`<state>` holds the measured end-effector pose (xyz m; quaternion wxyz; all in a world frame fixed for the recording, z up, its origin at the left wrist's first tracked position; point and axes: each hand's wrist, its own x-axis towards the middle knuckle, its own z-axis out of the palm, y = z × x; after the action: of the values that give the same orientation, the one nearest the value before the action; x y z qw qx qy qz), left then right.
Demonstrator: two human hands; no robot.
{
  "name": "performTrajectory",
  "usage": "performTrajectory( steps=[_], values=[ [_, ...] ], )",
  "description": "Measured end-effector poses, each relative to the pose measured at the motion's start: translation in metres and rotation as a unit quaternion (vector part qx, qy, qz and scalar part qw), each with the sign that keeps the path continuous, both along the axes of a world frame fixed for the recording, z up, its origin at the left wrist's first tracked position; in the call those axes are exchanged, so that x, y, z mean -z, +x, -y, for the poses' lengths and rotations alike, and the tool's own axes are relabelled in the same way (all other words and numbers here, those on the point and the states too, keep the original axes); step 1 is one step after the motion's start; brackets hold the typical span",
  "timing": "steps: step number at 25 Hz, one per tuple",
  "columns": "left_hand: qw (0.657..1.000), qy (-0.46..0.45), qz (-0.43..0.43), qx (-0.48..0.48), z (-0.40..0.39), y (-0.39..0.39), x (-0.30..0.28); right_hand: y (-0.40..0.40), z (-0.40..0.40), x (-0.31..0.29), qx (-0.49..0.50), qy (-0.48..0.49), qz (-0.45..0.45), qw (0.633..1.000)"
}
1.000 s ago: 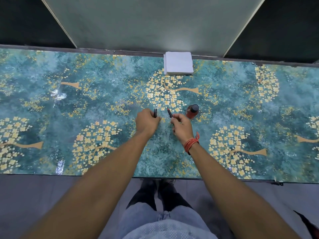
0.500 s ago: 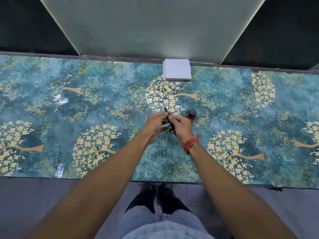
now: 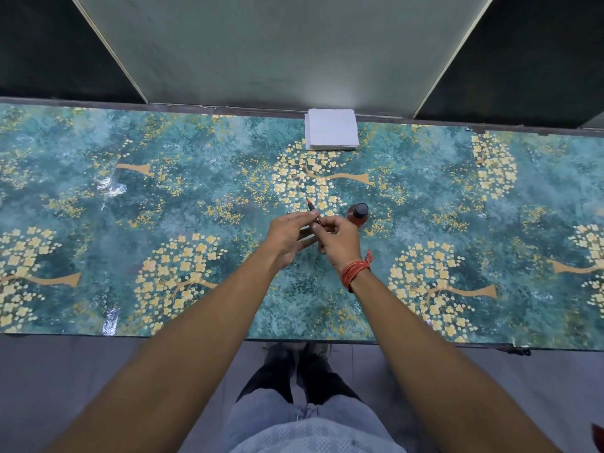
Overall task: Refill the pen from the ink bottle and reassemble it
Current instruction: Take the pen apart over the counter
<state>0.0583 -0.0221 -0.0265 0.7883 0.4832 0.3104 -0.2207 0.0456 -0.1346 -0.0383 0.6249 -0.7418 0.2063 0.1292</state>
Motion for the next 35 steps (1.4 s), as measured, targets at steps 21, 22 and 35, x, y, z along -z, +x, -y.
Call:
performTrajectory(
  steps=[21, 22, 35],
  values=[
    [0.800, 0.545, 0.086, 0.236, -0.007, 0.010, 0.023, -0.010, 0.004, -0.001, 0.020, -0.120, -0.004, 0.993],
    [0.789, 0.556, 0.092, 0.245, -0.006, 0.011, 0.022, -0.009, 0.003, -0.004, 0.008, -0.122, 0.001, 0.993],
    [0.982, -0.127, -0.134, -0.026, 0.013, -0.014, 0.015, -0.003, -0.002, -0.039, -0.263, -0.517, 0.109, 0.807]
  ],
)
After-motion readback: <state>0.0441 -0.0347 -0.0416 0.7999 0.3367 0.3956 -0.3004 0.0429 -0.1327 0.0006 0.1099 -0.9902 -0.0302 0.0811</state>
